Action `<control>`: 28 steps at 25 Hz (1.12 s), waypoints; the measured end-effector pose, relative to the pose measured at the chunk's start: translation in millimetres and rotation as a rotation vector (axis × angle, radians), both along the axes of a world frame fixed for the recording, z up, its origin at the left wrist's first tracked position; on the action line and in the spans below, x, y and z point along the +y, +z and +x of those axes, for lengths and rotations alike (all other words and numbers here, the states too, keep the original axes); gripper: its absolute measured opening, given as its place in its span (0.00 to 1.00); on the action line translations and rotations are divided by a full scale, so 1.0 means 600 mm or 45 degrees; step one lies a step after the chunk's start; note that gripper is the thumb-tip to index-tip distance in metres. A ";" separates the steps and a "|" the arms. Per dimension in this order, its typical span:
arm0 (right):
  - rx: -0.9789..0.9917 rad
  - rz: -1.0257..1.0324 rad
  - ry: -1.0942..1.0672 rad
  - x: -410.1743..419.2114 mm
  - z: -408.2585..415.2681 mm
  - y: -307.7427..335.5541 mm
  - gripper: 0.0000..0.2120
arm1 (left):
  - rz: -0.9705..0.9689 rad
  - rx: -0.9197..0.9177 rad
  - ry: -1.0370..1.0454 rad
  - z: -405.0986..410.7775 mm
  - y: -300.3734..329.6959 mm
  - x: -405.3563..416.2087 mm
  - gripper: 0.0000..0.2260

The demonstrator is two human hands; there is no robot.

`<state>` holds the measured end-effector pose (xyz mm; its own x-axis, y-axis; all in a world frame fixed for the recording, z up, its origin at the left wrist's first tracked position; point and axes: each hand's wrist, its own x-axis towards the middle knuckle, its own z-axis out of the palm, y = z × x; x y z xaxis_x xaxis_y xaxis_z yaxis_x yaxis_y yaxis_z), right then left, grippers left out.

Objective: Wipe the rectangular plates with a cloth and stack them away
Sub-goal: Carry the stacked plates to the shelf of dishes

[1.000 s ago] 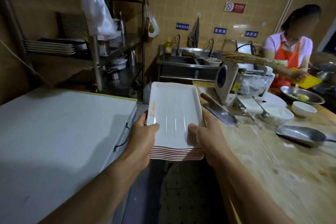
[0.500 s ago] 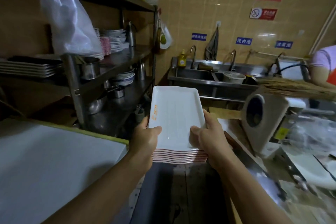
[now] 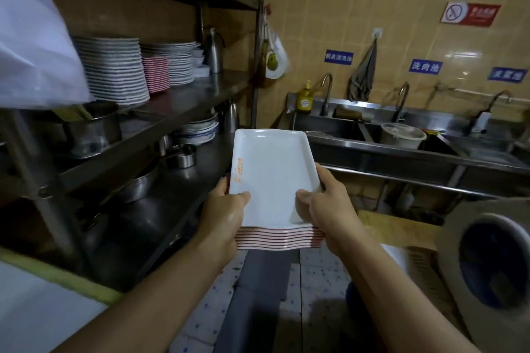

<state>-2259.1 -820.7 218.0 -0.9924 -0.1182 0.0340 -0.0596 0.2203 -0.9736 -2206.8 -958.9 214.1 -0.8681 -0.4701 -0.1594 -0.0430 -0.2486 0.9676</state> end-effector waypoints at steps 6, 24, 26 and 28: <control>0.018 0.018 0.053 -0.109 -0.243 0.026 0.27 | -0.006 -0.009 0.080 -0.237 0.023 -0.103 0.15; 0.060 -0.033 0.783 -0.420 -0.866 0.083 0.25 | -0.010 0.089 0.789 -0.745 0.090 -0.310 0.16; 0.059 -0.034 0.857 -0.449 -0.908 0.096 0.25 | -0.001 0.102 0.850 -0.780 0.095 -0.331 0.17; 0.064 -0.029 0.932 -0.483 -0.947 0.106 0.24 | 0.001 0.101 0.910 -0.814 0.103 -0.353 0.17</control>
